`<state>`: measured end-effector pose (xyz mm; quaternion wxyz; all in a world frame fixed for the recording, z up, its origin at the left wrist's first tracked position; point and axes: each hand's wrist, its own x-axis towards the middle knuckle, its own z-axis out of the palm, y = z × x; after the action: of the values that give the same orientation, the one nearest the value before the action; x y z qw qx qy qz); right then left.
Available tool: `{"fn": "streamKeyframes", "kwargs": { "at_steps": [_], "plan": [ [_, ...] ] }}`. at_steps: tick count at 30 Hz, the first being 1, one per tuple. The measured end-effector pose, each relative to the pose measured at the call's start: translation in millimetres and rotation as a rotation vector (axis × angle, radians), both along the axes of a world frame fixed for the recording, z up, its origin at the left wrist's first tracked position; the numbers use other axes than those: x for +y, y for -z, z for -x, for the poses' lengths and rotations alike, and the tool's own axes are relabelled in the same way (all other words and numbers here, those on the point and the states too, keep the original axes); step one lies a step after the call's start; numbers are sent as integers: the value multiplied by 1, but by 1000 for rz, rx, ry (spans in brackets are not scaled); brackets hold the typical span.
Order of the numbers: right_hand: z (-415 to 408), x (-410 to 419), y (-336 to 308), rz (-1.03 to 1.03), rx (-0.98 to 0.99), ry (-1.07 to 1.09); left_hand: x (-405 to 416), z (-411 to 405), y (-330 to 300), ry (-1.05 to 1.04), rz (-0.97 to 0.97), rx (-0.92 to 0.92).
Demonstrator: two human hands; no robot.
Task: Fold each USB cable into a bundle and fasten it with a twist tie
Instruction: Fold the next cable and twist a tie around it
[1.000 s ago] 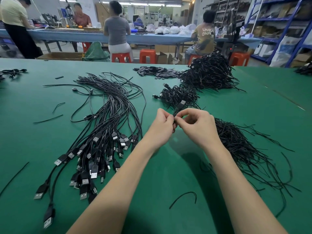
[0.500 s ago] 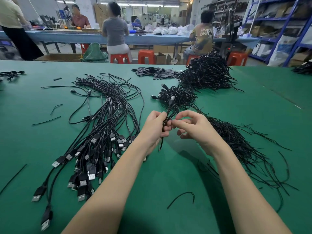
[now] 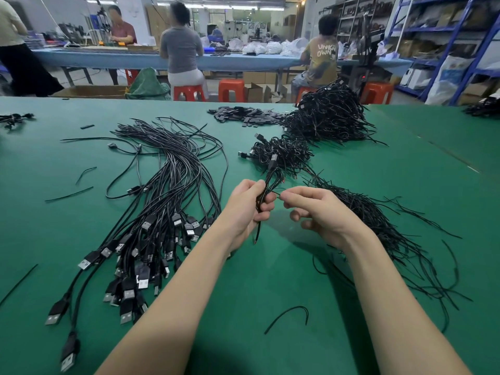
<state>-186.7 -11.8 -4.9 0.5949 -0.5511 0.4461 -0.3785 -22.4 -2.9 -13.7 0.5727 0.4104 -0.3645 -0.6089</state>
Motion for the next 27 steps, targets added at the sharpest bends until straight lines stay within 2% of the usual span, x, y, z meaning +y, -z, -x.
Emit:
{"fn": "streamKeyframes", "kwargs": {
  "at_steps": [2, 5, 8, 10, 12, 15, 17, 21, 24, 27],
  "plan": [
    [4, -2, 0, -98, -52, -40, 0, 0, -1, 7, 7, 15],
    [8, -3, 0, -147, 37, 6, 3, -3, -1, 65, 46, -86],
    [11, -7, 3, -14, 184, 150, 7, -3, -2, 210, 128, -307],
    [17, -10, 3, 116, 203, 199, 10, -3, -5, 327, 194, -426],
    [24, -9, 1, 192, 158, 171, 13, -5, -10, 407, 246, -513],
    [33, -3, -5, 178, -25, 38, 15, -14, -17, 523, 304, -584],
    [36, -1, -11, 224, 36, -18, 15, -17, -20, 582, 315, -640],
    [31, -3, -20, 387, 338, -16, 11, -15, -13, 482, 286, -806],
    [19, -2, -24, 464, 436, 6, 6, -10, -3, 297, 260, -882],
    [12, -1, -23, 489, 412, 55, 3, -7, 3, 151, 210, -758]
  ]
}}
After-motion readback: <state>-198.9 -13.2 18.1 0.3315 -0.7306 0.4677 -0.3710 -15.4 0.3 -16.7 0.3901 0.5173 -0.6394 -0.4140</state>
